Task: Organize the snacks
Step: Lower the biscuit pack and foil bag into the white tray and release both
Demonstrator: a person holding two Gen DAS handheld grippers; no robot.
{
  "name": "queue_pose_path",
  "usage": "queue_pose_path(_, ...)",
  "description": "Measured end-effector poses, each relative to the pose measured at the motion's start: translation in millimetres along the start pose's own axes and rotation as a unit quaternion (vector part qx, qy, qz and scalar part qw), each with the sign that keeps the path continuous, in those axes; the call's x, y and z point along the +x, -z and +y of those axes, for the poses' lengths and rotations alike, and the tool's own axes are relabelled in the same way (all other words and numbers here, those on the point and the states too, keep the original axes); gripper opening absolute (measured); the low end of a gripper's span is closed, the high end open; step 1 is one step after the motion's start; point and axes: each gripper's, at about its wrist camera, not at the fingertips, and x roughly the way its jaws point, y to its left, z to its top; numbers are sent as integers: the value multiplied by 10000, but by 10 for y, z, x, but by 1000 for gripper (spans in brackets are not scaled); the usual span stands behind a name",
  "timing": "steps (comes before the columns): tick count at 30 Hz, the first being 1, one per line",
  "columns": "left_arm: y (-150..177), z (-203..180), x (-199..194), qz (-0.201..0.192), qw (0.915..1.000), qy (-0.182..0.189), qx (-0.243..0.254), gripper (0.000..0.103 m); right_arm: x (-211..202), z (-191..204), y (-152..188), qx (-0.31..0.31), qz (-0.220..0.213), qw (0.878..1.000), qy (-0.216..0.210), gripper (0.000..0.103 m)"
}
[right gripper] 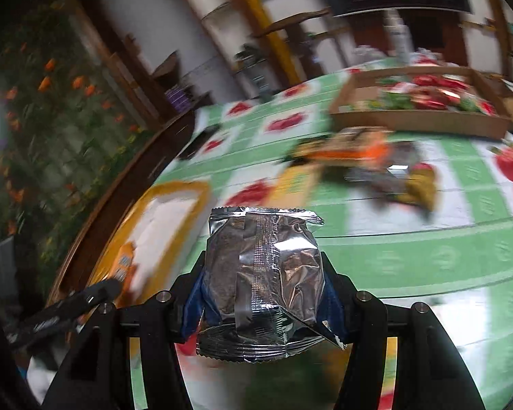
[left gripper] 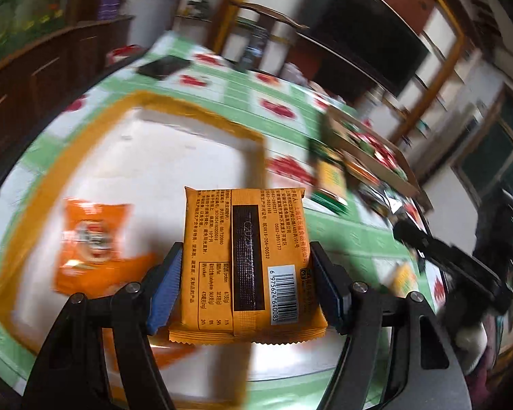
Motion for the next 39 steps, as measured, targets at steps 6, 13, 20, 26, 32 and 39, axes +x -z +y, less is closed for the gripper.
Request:
queue_pose_path(6, -148, 532, -31, -37, 9988, -328, -355, 70, 473, 833, 22, -535, 545, 9963, -391, 59)
queue_pose_path(13, -227, 884, 73, 38, 9971, -539, -527, 70, 1003, 1531, 62, -1081, 870, 9892, -467, 59)
queue_pose_path(20, -285, 982, 97, 23, 9970, -503, -593, 69, 1393, 1759, 104, -1253, 1021, 9862, -347, 59)
queue_pose_path(26, -292, 953, -28, -150, 9970, -340, -686, 70, 1447, 1635, 64, -1007, 1051, 9886, -380, 64)
queue_pose_path(32, -269, 759, -293, -477, 9965, -145, -671, 72, 1198, 1530, -2, -898, 817, 9917, -422, 65)
queue_pose_path(39, -111, 404, -440, -458, 9974, 253, -500, 74, 657, 1027, -8, -387, 537, 9969, -414, 65)
